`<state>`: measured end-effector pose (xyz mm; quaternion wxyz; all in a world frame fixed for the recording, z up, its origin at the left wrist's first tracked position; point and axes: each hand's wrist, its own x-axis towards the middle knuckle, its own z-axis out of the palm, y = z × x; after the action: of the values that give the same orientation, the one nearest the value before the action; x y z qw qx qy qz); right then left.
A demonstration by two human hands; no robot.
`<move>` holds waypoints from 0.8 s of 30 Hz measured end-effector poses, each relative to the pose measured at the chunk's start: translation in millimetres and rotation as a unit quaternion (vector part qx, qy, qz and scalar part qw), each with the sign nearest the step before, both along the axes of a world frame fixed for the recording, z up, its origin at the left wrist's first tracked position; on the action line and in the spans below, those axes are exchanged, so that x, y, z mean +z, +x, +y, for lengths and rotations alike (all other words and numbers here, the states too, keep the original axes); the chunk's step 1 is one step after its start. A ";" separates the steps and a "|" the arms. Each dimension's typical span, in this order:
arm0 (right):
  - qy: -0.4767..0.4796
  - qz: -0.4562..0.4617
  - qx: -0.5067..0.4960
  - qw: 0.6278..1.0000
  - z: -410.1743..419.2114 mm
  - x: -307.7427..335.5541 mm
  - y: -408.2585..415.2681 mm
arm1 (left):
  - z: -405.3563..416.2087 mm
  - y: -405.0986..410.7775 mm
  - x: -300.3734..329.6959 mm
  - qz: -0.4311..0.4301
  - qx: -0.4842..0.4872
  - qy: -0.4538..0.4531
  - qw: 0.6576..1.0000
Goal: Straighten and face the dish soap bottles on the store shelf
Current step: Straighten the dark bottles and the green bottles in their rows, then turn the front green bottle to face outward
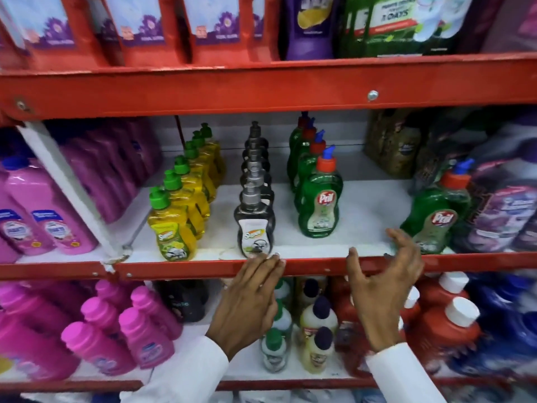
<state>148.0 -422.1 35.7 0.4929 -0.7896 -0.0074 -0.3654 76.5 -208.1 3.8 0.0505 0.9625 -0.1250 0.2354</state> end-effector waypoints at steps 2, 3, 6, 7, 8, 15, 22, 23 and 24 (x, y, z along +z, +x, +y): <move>-0.014 -0.004 -0.069 0.998 -19.3 -6.7 9.8 | -9.3 5.3 -2.1 -0.002 0.015 -0.003 1.000; -0.013 -0.003 -0.087 0.996 -27.0 -7.3 16.0 | -11.3 5.9 -3.0 -0.008 0.025 -0.010 1.000; 0.001 0.031 -0.105 0.994 -50.4 -5.0 39.5 | -16.7 8.4 -6.2 -0.024 0.035 -0.029 0.999; 0.006 0.044 -0.101 0.994 -56.0 -3.7 47.4 | -17.3 8.4 -7.2 -0.024 0.037 -0.032 0.998; 0.013 0.057 -0.097 0.994 -59.3 -2.3 54.6 | -17.2 8.1 -7.5 -0.022 0.040 -0.035 0.998; 0.042 0.068 -0.079 0.994 -67.4 14.1 74.9 | -22.6 5.9 -2.9 0.011 0.069 -0.061 0.996; 0.001 0.062 0.014 0.998 -21.4 30.2 41.3 | -28.6 7.3 -6.8 0.015 0.073 -0.098 0.992; -0.006 0.066 0.034 0.997 -10.7 32.8 37.4 | -27.7 7.1 -7.7 0.014 0.073 -0.101 0.992; -0.013 0.071 0.052 0.996 0.2 34.9 34.2 | -26.5 6.9 -8.0 0.013 0.073 -0.105 0.992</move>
<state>182.2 -421.9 70.6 0.4999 -0.8187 -0.0183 -0.2820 83.4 -234.6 -4.2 0.1355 0.9615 -0.0285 0.2374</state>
